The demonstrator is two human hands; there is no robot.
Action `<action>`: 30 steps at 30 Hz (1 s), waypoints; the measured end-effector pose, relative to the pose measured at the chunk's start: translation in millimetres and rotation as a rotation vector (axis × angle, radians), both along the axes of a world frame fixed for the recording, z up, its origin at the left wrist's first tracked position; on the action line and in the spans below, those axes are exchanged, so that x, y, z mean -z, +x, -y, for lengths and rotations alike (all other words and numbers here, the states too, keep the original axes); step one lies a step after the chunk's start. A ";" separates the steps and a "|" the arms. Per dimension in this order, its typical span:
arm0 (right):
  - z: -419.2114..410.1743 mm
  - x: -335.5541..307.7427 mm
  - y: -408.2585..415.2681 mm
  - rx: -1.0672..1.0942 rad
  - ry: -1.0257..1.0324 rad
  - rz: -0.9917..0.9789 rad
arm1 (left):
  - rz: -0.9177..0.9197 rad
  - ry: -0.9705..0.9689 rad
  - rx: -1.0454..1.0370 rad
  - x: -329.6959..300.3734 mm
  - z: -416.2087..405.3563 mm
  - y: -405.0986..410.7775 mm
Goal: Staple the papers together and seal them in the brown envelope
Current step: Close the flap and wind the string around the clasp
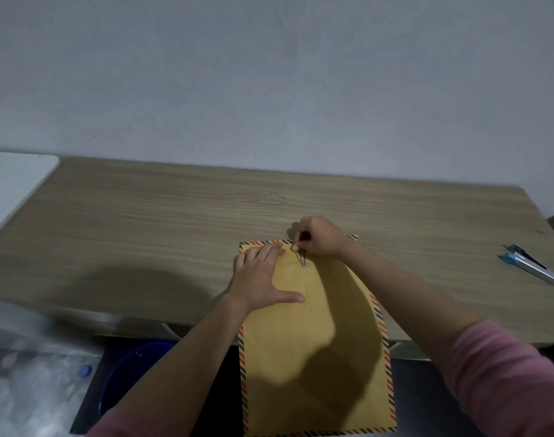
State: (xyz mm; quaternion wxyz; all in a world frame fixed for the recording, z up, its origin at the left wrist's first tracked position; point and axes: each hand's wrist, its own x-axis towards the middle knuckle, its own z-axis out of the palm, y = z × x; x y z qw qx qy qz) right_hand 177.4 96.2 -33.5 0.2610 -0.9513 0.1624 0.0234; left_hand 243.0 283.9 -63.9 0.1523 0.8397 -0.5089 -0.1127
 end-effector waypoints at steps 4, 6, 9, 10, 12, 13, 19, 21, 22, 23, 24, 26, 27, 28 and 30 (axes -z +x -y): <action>3.4 -1.5 1.2 0.121 0.195 0.015 | 0.015 0.008 0.005 -1.0 -0.4 -0.5; 5.5 -1.7 0.9 0.151 0.266 0.018 | 0.015 0.013 0.008 -1.4 0.1 -0.1; 8.4 -3.7 3.0 0.158 0.297 -0.010 | 0.019 0.029 0.016 -2.1 1.0 0.3; 9.0 -4.2 4.5 0.165 0.294 -0.018 | 0.019 0.033 0.018 -2.5 1.3 0.3; 10.1 -3.3 7.0 0.176 0.277 -0.020 | 0.016 0.039 0.016 -3.0 1.7 0.4; 10.8 -1.8 8.3 0.187 0.262 -0.016 | 0.014 0.042 0.015 -3.0 1.7 0.2; 14.3 3.1 7.8 0.251 0.194 -0.020 | 0.011 0.050 0.012 -4.2 1.3 -0.7; 15.1 4.0 3.5 0.273 0.177 -0.005 | 0.007 0.052 0.008 -4.3 1.8 -0.8; 15.4 5.2 1.7 0.286 0.166 0.008 | 0.007 0.051 0.007 -4.0 2.2 -0.6; 15.4 6.6 0.4 0.297 0.151 0.020 | 0.006 0.051 0.006 -3.4 2.1 -0.3; 15.0 8.0 -0.7 0.301 0.130 0.034 | 0.007 0.049 0.005 -3.1 2.1 -0.1; 14.2 11.5 -4.1 0.301 0.084 0.059 | 0.010 0.050 0.003 -2.7 1.9 0.2; 14.4 13.2 -7.4 0.303 0.066 0.072 | 0.008 0.050 0.001 -2.7 2.0 -0.1; 15.0 14.5 -11.3 0.303 0.049 0.090 | 0.003 0.051 -0.001 -2.7 2.5 -0.4; 16.3 16.6 -19.1 0.304 0.018 0.116 | 0.000 0.055 -0.006 -3.1 3.5 -0.4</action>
